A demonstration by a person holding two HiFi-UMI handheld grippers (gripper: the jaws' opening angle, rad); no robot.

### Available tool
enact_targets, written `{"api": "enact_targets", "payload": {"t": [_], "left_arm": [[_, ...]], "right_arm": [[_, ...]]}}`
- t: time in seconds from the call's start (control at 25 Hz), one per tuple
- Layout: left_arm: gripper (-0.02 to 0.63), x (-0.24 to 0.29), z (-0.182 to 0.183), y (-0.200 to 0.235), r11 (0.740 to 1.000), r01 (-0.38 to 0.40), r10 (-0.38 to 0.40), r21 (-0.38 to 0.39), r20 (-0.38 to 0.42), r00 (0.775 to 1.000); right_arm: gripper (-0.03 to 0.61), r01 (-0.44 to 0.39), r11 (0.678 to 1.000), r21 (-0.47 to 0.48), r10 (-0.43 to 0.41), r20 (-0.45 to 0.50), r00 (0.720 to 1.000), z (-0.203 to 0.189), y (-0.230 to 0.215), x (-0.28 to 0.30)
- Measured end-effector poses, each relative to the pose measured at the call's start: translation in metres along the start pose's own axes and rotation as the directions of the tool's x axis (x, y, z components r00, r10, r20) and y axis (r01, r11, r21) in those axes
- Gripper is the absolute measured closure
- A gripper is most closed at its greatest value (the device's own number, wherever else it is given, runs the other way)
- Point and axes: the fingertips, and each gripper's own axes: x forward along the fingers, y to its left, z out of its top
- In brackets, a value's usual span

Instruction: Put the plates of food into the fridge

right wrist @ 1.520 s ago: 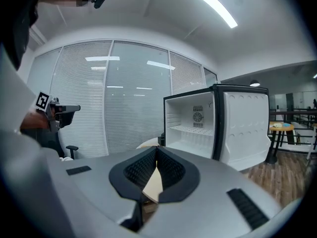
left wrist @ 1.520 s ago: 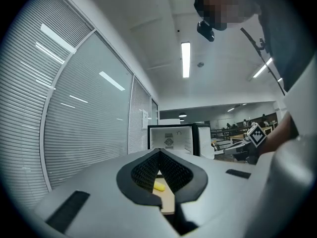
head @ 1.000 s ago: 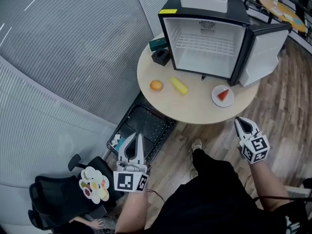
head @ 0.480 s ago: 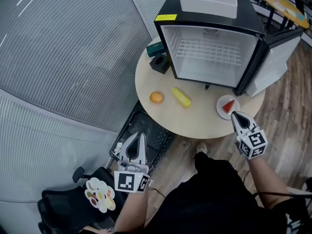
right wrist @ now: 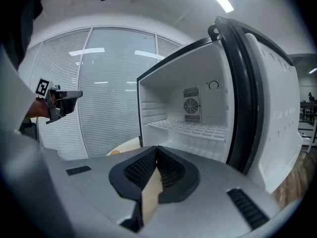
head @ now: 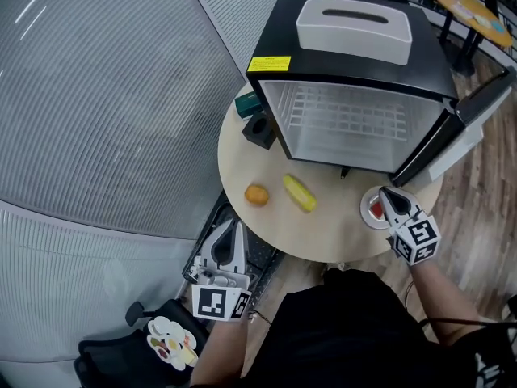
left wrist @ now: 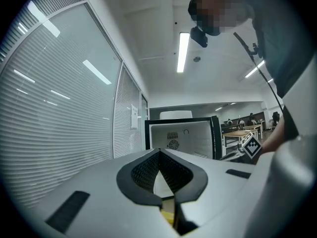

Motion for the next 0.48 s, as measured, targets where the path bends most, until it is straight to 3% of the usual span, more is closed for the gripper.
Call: {"api": "enact_targets", "payload": {"t": [0.24,0.48], "left_arm": [[0.608,0.049,-0.002,-0.006,0.998,0.068,-0.068,0.012,0.018,0.998],[0.607,0.084,-0.009,-0.020,0.979,0.204,-0.204,0.015,-0.006,0.979]], "right_arm": [[0.573,0.040,0.999,0.007,-0.040,-0.010,0.999,-0.008,-0.026,0.013],[0.572,0.142,0.988,0.066,-0.141,-0.018,0.990,-0.024,-0.040,-0.001]]}}
